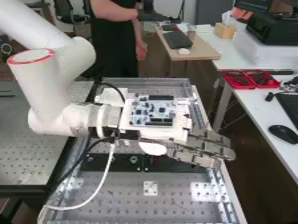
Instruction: Grab the drill bit and place it in the clear container
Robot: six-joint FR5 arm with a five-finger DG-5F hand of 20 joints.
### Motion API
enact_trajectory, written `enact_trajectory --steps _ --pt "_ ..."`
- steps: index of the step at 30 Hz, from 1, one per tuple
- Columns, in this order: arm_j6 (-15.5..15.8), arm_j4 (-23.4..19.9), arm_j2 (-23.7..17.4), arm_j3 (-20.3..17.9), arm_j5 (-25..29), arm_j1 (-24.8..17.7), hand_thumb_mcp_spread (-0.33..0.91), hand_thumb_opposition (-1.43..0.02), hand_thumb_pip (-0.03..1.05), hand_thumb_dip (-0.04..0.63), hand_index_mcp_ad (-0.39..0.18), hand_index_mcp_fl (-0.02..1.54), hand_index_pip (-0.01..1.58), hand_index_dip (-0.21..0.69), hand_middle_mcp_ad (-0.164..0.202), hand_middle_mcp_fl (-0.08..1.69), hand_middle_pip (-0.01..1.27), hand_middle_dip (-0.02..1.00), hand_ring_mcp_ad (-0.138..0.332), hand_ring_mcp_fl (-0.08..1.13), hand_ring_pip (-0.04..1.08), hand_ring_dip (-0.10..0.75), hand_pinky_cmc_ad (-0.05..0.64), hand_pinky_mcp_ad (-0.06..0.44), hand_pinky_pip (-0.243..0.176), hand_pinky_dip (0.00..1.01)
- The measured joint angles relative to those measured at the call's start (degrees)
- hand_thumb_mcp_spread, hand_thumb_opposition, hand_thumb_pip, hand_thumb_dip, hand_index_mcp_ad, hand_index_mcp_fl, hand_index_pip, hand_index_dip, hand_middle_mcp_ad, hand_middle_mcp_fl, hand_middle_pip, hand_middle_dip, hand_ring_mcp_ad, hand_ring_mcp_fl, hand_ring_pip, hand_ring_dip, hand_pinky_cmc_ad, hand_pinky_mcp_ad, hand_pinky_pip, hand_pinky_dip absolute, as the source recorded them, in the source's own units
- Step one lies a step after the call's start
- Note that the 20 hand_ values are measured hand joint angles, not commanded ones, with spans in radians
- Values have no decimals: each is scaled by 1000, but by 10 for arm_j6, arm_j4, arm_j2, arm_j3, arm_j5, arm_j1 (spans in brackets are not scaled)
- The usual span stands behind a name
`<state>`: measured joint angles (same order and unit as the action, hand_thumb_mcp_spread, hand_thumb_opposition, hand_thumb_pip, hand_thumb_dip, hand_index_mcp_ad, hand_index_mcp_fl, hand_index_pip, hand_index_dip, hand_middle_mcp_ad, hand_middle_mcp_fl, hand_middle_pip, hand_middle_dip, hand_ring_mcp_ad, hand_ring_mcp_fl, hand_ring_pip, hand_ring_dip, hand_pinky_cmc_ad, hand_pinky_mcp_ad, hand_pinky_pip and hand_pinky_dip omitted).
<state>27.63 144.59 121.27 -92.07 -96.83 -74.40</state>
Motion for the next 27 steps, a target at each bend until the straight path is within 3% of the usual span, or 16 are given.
enact_trajectory --steps 8,16,27 --pt "12 -5 -54 -21 -1 -9 679 -1016 424 216 -182 1051 757 236 93 222 138 176 124 80 96 38 346 133 -59 190" --pt "18 -14 -116 -47 -12 -46 679 -1012 424 216 -185 1052 759 237 93 222 140 180 134 80 98 38 347 129 -59 190" --pt "18 -13 -146 -63 -32 -114 679 -1016 424 216 -182 1058 747 251 93 241 141 188 134 80 103 47 347 129 -59 190"
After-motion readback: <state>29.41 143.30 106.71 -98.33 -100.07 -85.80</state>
